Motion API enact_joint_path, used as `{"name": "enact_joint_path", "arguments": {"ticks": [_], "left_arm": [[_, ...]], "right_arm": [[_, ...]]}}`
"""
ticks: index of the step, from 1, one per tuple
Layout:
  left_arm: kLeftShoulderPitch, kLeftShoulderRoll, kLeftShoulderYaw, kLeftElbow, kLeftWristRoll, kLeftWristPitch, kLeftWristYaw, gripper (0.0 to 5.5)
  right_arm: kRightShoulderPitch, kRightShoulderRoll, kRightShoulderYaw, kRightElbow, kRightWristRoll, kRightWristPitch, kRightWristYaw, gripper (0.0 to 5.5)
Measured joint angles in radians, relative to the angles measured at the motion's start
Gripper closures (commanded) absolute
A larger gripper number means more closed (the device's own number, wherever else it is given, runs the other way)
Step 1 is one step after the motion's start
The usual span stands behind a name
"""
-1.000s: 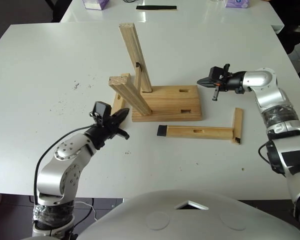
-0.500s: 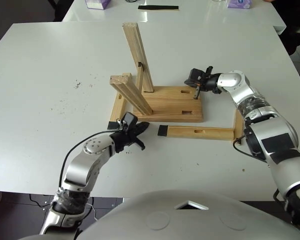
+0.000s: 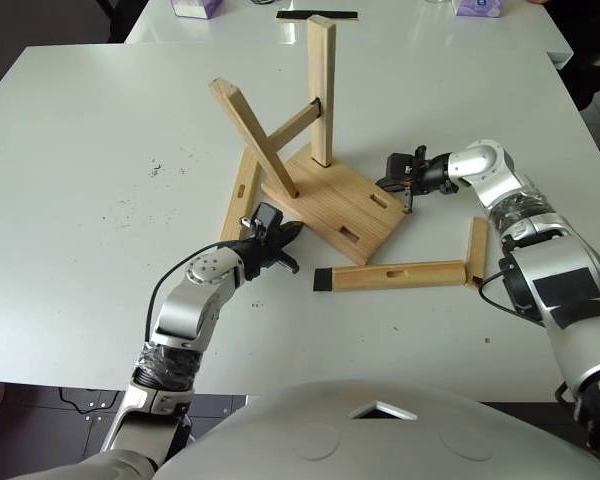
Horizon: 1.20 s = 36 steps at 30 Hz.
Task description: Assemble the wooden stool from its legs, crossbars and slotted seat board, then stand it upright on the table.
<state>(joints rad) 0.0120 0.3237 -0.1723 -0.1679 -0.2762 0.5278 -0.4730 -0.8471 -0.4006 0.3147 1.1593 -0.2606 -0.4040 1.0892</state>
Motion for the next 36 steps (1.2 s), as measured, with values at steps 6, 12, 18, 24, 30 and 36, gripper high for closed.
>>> {"name": "enact_joint_path", "arguments": {"ticks": [6,12,18,24,30,36], "left_arm": [[-0.03,0.026,0.015,0.035,0.021,-0.015,-0.015,5.5],[-0.042,0.044,0.034,0.056,0.028,-0.019,-0.02,5.5],[-0.066,0.043,0.053,0.092,0.031,-0.026,-0.032,5.5],[-0.129,0.03,0.064,0.177,0.042,-0.043,-0.036,5.5],[-0.143,0.013,0.08,0.211,0.043,-0.066,-0.036,5.5],[-0.11,-0.004,0.104,0.159,0.039,-0.066,-0.025,5.5]], "right_arm": [[0.106,-0.005,-0.028,-0.151,0.069,0.044,0.061,5.47],[0.283,-0.026,-0.042,-0.441,0.14,0.169,0.094,5.47],[0.4,-0.033,-0.044,-0.642,0.181,0.293,0.078,5.47],[0.432,-0.024,-0.035,-0.714,0.185,0.35,0.057,5.47],[0.432,-0.024,-0.027,-0.725,0.189,0.362,0.056,5.47],[0.442,-0.044,-0.048,-0.758,0.219,0.375,0.043,5.47]]}}
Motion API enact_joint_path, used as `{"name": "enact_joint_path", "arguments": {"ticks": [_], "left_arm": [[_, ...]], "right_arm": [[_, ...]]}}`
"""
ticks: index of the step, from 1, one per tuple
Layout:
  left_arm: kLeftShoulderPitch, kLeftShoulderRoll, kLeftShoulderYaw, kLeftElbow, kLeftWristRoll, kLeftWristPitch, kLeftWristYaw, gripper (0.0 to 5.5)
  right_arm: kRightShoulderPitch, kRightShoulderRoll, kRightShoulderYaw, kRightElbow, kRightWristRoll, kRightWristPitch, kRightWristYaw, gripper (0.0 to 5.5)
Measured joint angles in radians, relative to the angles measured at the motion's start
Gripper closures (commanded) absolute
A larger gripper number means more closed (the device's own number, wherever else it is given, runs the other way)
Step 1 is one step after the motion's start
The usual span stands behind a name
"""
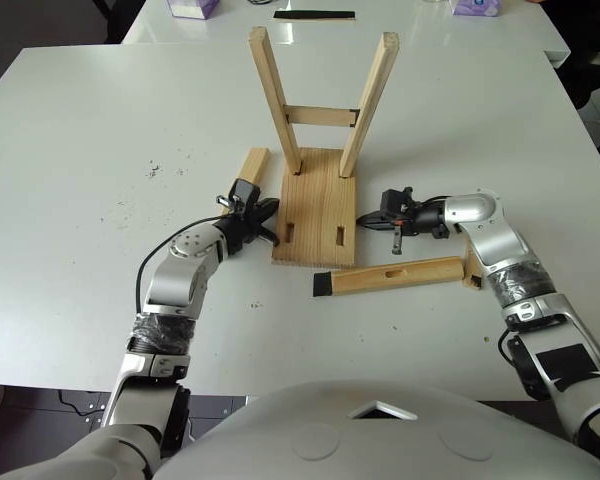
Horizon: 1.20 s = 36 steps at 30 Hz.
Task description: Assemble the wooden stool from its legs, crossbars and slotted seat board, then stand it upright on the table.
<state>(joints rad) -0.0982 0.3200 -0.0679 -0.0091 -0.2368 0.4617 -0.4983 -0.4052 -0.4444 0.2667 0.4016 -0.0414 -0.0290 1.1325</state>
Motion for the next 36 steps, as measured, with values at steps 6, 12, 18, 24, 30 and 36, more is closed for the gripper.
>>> {"name": "enact_joint_path", "arguments": {"ticks": [6,12,18,24,30,36], "left_arm": [[0.069,0.0,0.098,-0.115,-0.024,0.011,0.046,5.5],[0.184,0.021,0.202,-0.233,-0.043,0.03,0.098,5.5],[0.309,-0.014,0.267,-0.339,-0.062,0.031,0.158,5.5],[0.326,-0.055,0.242,-0.356,-0.062,0.026,0.182,5.5],[0.274,-0.051,0.22,-0.324,-0.062,0.026,0.172,5.5],[0.252,-0.03,0.22,-0.288,-0.062,0.026,0.162,5.5]], "right_arm": [[0.02,-0.121,-0.1,-0.155,0.092,0.069,0.045,5.47],[0.187,-0.364,-0.232,-0.386,0.268,0.182,0.229,5.47],[0.3,-0.549,-0.3,-0.535,0.395,0.224,0.409,5.47],[0.428,-0.587,-0.251,-0.596,0.353,0.162,0.436,5.47],[0.505,-0.544,-0.148,-0.509,0.191,0.04,0.32,5.47],[0.399,-0.462,-0.11,-0.367,0.104,-0.02,0.168,5.47]]}}
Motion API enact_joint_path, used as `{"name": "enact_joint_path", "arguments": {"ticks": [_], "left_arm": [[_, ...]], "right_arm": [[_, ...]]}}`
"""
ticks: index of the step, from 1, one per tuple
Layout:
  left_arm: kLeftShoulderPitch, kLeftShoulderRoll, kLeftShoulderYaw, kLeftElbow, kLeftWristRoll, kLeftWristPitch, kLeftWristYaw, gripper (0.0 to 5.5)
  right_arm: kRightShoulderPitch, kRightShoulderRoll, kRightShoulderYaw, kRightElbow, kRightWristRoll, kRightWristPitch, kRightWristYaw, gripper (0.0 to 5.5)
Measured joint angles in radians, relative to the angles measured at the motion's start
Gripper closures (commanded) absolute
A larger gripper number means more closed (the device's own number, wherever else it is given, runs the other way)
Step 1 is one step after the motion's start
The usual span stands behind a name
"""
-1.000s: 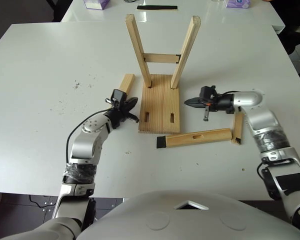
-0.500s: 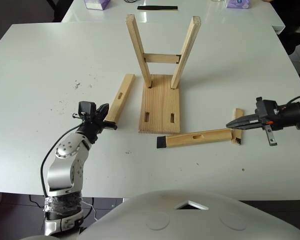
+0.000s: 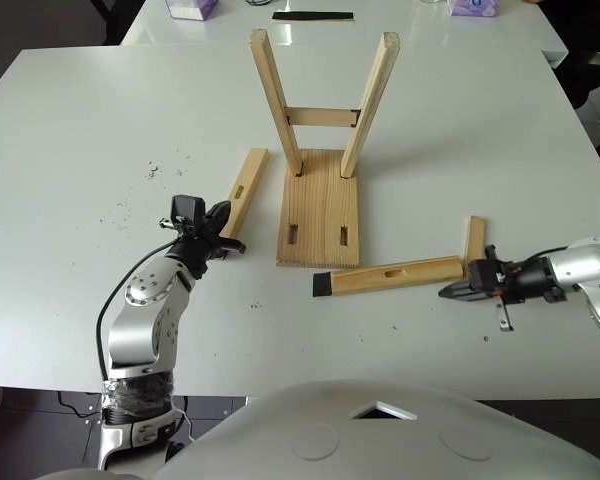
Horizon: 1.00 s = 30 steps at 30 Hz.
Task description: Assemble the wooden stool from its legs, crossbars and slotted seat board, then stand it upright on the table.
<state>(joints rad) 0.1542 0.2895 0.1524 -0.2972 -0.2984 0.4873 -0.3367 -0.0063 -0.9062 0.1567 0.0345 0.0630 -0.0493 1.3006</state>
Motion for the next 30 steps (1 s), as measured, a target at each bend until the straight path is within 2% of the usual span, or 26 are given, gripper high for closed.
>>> {"name": "enact_joint_path", "arguments": {"ticks": [5,10,15,22,25,30], "left_arm": [[-0.016,0.009,-0.004,0.019,0.0,-0.002,-0.005,5.5],[-0.017,0.008,-0.019,0.022,0.0,-0.002,-0.006,5.5],[-0.022,-0.009,-0.025,0.034,0.0,-0.004,0.004,5.5],[-0.039,-0.024,-0.04,0.053,0.001,-0.018,0.011,5.5],[-0.026,-0.028,-0.036,0.047,0.0,-0.022,0.021,5.5],[0.022,-0.065,0.016,-0.004,-0.025,-0.035,0.061,5.5]], "right_arm": [[-0.092,0.061,0.008,0.089,-0.028,0.018,-0.077,5.47],[-0.093,0.106,-0.003,0.056,0.012,0.1,-0.117,5.47],[-0.108,0.214,-0.001,0.04,0.043,0.207,-0.223,5.47],[-0.168,0.322,0.025,0.099,0.002,0.217,-0.376,5.47],[-0.168,0.333,-0.028,0.094,0.006,0.231,-0.444,5.47],[-0.093,0.301,-0.182,-0.069,0.041,0.318,-0.546,4.82]]}}
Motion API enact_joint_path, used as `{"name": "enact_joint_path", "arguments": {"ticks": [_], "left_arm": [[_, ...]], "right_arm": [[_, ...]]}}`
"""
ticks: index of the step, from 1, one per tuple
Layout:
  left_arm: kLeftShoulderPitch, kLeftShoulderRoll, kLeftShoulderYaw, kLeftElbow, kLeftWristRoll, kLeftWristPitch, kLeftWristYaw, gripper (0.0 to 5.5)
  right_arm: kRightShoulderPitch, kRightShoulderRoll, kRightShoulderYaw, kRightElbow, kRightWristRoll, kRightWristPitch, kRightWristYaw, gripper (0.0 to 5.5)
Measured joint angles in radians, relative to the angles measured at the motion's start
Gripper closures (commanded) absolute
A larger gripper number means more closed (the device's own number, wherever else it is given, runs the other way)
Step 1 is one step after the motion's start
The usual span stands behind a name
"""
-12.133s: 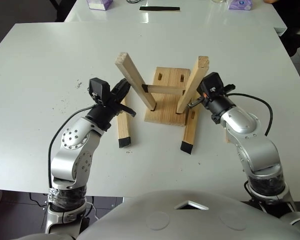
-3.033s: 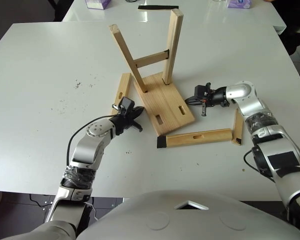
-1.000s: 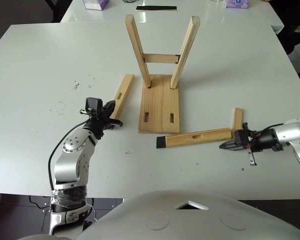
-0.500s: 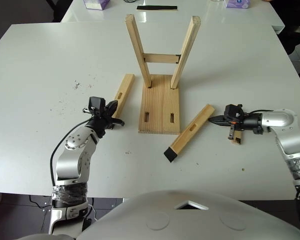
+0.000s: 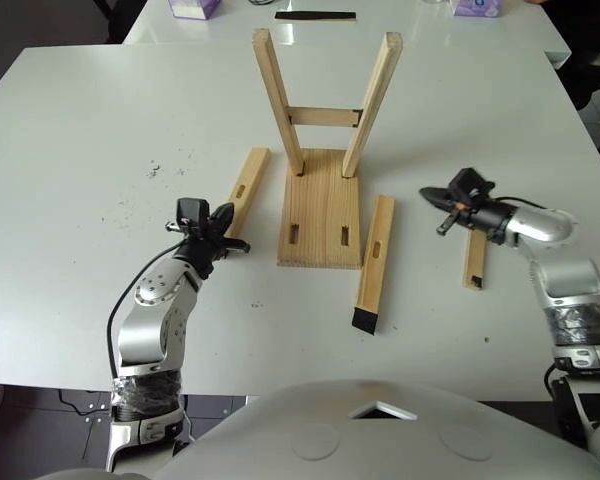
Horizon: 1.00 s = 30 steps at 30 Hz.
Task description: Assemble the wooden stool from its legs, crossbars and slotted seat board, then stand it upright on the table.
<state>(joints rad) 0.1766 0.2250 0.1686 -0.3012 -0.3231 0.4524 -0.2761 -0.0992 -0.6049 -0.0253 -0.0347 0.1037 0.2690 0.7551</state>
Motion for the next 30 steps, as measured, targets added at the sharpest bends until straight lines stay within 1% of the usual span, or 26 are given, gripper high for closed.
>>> {"name": "enact_joint_path", "arguments": {"ticks": [2,5,6,11,13,14,16,20,25,30], "left_arm": [[0.019,-0.037,0.026,-0.059,-0.023,-0.005,0.032,5.5],[0.056,-0.088,0.039,-0.13,-0.053,-0.014,0.07,5.5],[0.072,-0.109,0.049,-0.156,-0.062,-0.016,0.087,5.5],[0.115,-0.125,0.059,-0.21,-0.074,-0.011,0.119,5.5],[0.128,-0.127,0.059,-0.216,-0.077,-0.011,0.124,5.5],[0.13,-0.128,0.06,-0.216,-0.078,-0.01,0.125,5.5],[0.134,-0.13,0.06,-0.218,-0.081,-0.01,0.129,5.5],[0.133,-0.129,0.06,-0.223,-0.085,-0.008,0.132,5.5],[0.134,-0.115,0.06,-0.234,-0.087,0.0,0.131,5.5],[0.135,-0.101,0.06,-0.234,-0.087,0.01,0.125,5.5]], "right_arm": [[0.066,0.009,-0.039,-0.096,0.012,0.069,-0.054,4.47],[0.158,0.059,-0.108,-0.18,0.014,0.164,-0.175,3.98],[0.217,0.088,-0.144,-0.23,0.016,0.186,-0.219,3.84],[0.455,0.17,-0.219,-0.432,0.089,0.269,-0.272,3.12],[0.506,0.186,-0.238,-0.466,0.114,0.321,-0.288,2.79],[0.516,0.192,-0.246,-0.472,0.122,0.336,-0.293,2.69],[0.528,0.204,-0.256,-0.49,0.139,0.38,-0.308,2.32],[0.569,0.208,-0.259,-0.516,0.163,0.407,-0.32,2.32],[0.648,0.227,-0.279,-0.527,0.17,0.392,-0.331,2.32],[0.672,0.231,-0.236,-0.505,0.168,0.348,-0.32,2.32]]}}
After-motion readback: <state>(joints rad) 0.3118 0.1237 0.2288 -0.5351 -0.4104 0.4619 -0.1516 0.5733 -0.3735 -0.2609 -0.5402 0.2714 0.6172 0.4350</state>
